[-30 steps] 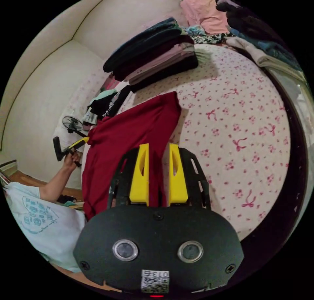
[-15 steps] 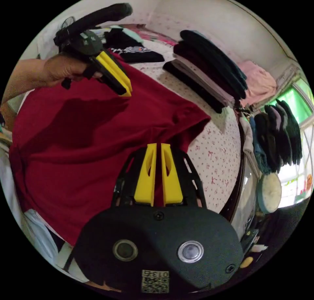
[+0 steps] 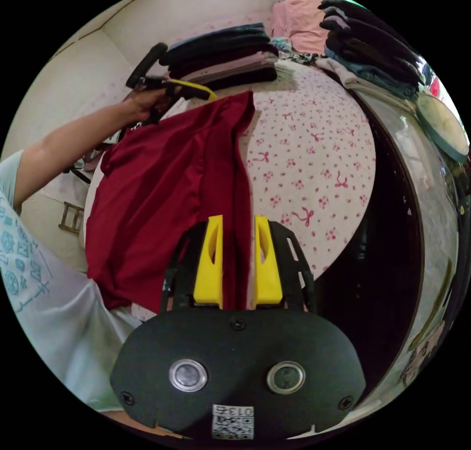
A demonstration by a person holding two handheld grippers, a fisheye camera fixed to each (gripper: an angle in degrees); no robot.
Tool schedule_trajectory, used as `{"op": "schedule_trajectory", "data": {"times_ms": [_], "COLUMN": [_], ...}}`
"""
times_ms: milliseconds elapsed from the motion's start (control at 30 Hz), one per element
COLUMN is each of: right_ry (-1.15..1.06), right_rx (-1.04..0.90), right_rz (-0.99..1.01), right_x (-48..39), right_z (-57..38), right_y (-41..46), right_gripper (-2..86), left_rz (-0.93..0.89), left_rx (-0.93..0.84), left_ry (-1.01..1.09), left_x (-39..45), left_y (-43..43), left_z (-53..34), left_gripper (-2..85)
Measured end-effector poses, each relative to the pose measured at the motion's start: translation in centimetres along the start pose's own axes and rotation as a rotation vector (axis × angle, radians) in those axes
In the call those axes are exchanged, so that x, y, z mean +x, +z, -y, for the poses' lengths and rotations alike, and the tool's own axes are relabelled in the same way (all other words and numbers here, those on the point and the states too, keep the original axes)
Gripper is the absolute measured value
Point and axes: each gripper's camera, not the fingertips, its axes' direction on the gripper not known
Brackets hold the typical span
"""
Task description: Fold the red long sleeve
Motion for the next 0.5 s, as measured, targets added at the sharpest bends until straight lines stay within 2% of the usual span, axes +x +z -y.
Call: {"op": "schedule_trajectory", "data": {"times_ms": [100, 267, 367, 400, 433, 500], "right_ry": [-0.008, -0.029, -0.112, -0.112, -0.098, -0.060], "right_rx": [-0.080, -0.094, -0.106, -0.097, -0.068, -0.026], "right_rz": [0.007, -0.089, -0.164, -0.182, -0.207, -0.224], "right_x": [-0.7, -1.8, -2.9, -2.9, -2.8, -2.5], "right_z": [-1.8, -3.8, -4.3, -4.5, -5.1, -6.0], "right_y": [1.2, 2.2, 2.2, 2.0, 1.6, 1.3], "right_gripper": [9.3, 3.4, 1.8, 1.6, 1.3, 1.0], "left_rz": [-0.054, -0.152, -0.022, 0.049, 0.095, 0.102], "left_rx": [-0.041, -0.146, -0.030, 0.067, 0.160, 0.225], "left_ry": [0.043, 0.064, 0.114, 0.119, 0.075, 0.006], "left_x": [0.3, 1.0, 3.0, 3.9, 4.3, 4.2], "left_y": [2.8, 7.5, 6.9, 5.8, 5.0, 5.9], "left_z": [2.3, 4.0, 3.7, 3.2, 2.5, 1.6], "left_gripper": [12.5, 4.4, 3.0, 3.0, 3.4, 4.3]}}
